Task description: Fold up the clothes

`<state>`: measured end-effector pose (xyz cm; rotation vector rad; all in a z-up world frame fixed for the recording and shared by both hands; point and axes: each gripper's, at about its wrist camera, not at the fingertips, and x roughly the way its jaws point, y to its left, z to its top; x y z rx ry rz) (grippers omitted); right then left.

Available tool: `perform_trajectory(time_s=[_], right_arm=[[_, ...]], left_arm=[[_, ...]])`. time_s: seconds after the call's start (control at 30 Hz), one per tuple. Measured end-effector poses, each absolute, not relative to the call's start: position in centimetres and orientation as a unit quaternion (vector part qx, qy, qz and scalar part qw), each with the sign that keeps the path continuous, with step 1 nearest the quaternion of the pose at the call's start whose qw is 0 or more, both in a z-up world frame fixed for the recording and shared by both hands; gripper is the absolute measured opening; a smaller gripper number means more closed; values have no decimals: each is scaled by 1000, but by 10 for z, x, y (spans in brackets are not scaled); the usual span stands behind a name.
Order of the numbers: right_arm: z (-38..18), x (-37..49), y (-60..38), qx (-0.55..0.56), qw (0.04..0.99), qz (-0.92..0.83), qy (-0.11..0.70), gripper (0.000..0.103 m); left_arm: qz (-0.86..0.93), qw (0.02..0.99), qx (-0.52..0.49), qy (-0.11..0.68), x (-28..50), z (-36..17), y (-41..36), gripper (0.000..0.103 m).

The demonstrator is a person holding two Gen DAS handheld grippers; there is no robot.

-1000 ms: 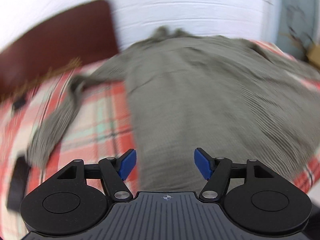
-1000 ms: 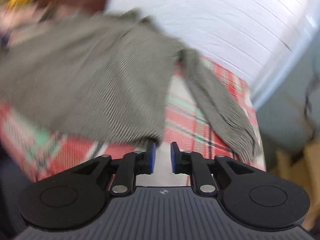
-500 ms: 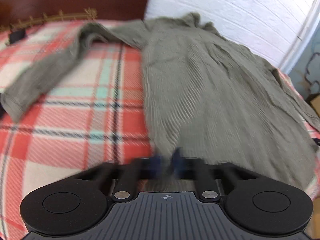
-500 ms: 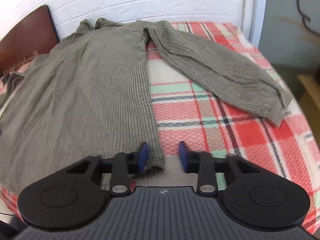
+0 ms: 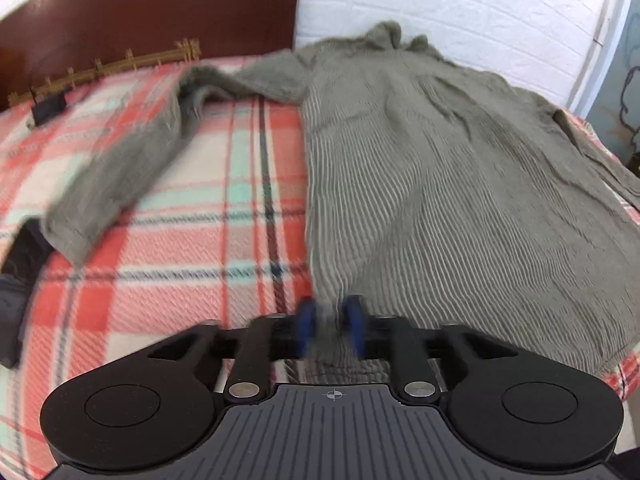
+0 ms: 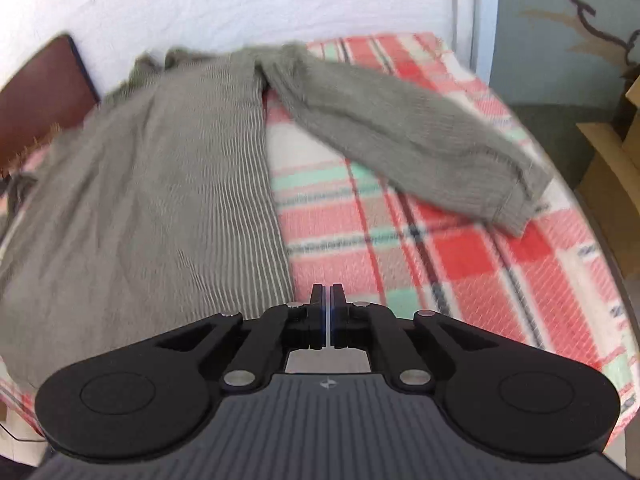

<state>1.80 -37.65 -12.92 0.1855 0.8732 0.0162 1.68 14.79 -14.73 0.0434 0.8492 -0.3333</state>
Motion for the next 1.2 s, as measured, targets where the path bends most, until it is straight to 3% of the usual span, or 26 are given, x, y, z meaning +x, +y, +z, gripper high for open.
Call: perform_trajectory(time_s=[0.17, 0.23, 0.3, 0.43, 0.53, 0.87, 0.93, 0.97, 1.0, 1.03, 1.07, 1.2], right_arm=[[-102, 52, -360, 86, 915, 43, 391, 5], [-101, 75, -351, 95, 914, 54, 390, 12], [-103, 101, -340, 103, 911, 63, 395, 29], [-106, 150, -328, 125, 906, 71, 399, 31], [-109, 183, -333, 176, 895, 69, 405, 42], [-145, 271, -357, 300, 862, 21, 408, 46], [-150, 282, -359, 308, 860, 12, 406, 47], [-151, 285, -359, 307, 862, 8, 404, 46], [-153, 289, -359, 306, 863, 4, 402, 32], [-154, 292, -359, 304, 864, 0, 400, 15], [-155, 295, -360, 303, 867, -5, 397, 9], [-151, 296, -371, 309, 880, -38, 358, 6]], left_arm=[[-141, 922, 17, 360, 52, -117, 143, 73], [-131, 924, 8, 360, 78, -116, 136, 77], [-123, 924, -3, 363, 105, -118, 129, 77], [-99, 912, -50, 395, 162, -135, 123, 77], [-79, 902, -85, 416, 201, -148, 125, 77], [-20, 897, -143, 418, 281, -169, 139, 77], [-8, 903, -138, 406, 290, -169, 137, 67], [4, 906, -130, 403, 293, -170, 136, 36], [18, 908, -118, 402, 297, -170, 136, 8], [24, 909, -118, 399, 300, -170, 140, 7], [26, 910, -127, 394, 303, -170, 146, 3], [49, 910, -165, 377, 309, -168, 170, 3]])
